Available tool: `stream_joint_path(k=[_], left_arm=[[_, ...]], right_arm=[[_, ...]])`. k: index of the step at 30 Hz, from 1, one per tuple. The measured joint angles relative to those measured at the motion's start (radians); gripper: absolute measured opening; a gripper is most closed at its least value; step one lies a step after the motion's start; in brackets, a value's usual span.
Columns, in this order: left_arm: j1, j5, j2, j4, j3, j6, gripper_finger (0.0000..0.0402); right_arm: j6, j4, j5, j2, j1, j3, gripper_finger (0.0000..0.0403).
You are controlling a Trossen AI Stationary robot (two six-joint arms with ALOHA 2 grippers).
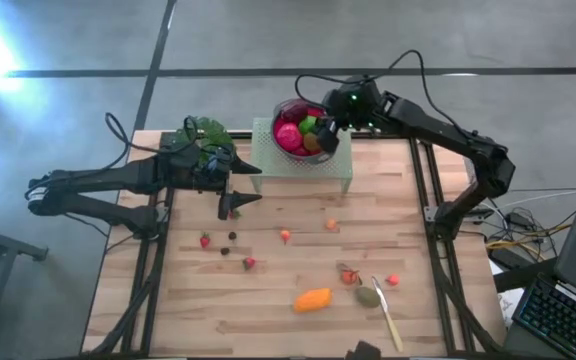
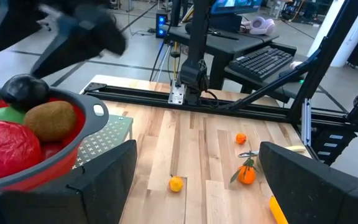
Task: Pick & Place Fruit
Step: Put the kiwi into the red strainer bowl on the shelf
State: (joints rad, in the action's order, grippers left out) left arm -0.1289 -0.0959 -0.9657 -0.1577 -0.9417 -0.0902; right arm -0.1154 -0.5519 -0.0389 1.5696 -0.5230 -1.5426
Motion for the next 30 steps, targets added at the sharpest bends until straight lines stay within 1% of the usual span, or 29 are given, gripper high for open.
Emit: stream_joint_path(k=[3,8,12,16,21,25,30], left_arm=[[0.0,0.0,0.0,0.0,0.0,0.0,0.0344],[0.0,0.0,0.0,0.0,0.0,0.0,0.0344],[0.0,0.0,0.0,0.0,0.0,0.0,0.0344],[0.0,0.0,0.0,0.0,0.0,0.0,0.0344],[0.0,0.0,0.0,0.0,0.0,0.0,0.0344],[0.0,0.0,0.0,0.0,0.0,0.0,0.0344],[0.0,0.0,0.0,0.0,0.0,0.0,0.0344]], right_arm=[[0.025,-0.063,-0.028,-0.021,0.037,-0.032,0.0379],[0.031,-0.239,-0.031,-0.062,0.136,-0.038,0.0379],[0.103,-0.392,-0.026,-0.091,0.257,-0.008,0.0379],[0.203,-0.464,0.038,-0.124,0.413,0.06,0.0379],[0.383,-0.47,0.114,-0.18,0.637,0.17,0.0379],[0.568,-0.467,0.214,-0.219,0.829,0.261,0.0379],[0.818,-0.463,0.285,-0.233,1.038,0.361,0.0379]])
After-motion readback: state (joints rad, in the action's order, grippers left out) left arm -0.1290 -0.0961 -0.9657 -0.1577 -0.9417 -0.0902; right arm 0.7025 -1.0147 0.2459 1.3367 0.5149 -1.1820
